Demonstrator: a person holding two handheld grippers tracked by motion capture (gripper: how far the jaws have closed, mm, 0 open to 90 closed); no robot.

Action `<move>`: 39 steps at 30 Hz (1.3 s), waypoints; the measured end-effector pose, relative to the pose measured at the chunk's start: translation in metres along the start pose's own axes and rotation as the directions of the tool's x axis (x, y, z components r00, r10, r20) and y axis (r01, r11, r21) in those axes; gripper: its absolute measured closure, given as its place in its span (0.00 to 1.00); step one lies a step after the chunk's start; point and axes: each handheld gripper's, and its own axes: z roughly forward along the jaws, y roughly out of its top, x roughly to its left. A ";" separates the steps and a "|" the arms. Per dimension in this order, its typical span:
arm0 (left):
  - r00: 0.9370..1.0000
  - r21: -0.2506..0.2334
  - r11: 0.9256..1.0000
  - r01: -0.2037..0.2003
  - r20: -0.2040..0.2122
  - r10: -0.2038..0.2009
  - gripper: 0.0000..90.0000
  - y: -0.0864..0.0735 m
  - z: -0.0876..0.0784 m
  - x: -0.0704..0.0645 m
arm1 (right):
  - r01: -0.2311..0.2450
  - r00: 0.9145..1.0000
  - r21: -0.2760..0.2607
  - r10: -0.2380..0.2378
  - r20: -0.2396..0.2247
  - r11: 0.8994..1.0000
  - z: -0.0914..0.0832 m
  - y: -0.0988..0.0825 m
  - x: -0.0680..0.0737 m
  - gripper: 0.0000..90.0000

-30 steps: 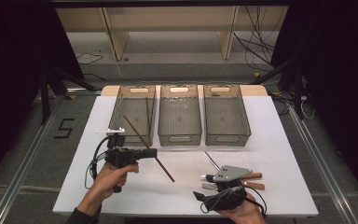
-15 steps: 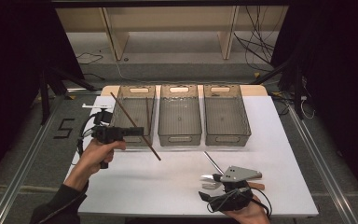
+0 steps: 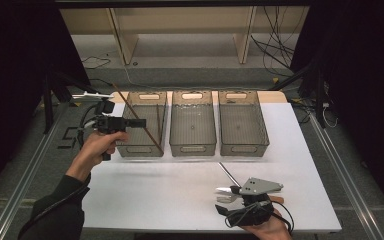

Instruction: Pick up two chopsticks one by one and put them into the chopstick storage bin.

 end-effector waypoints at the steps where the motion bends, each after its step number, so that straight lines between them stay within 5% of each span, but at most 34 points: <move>1: 1.000 -0.001 1.000 0.001 -0.006 -0.001 0.94 0.003 0.000 0.001 | 0.001 1.000 -0.001 -0.001 0.001 1.000 0.000 0.000 0.000 0.25; 12: 0.996 -0.009 0.999 0.038 -0.081 -0.039 0.94 0.025 0.005 0.024 | -0.002 1.000 -0.006 0.002 -0.003 1.000 -0.001 -0.002 -0.002 0.25; 22: 0.985 0.016 0.998 0.056 -0.166 -0.053 0.94 0.032 0.025 0.038 | -0.001 1.000 -0.004 0.001 -0.009 1.000 0.000 -0.002 -0.002 0.25; 39: 0.975 0.095 0.992 0.078 -0.216 -0.056 0.94 0.021 0.052 0.050 | -0.003 1.000 -0.010 0.003 -0.006 1.000 -0.003 -0.003 -0.003 0.25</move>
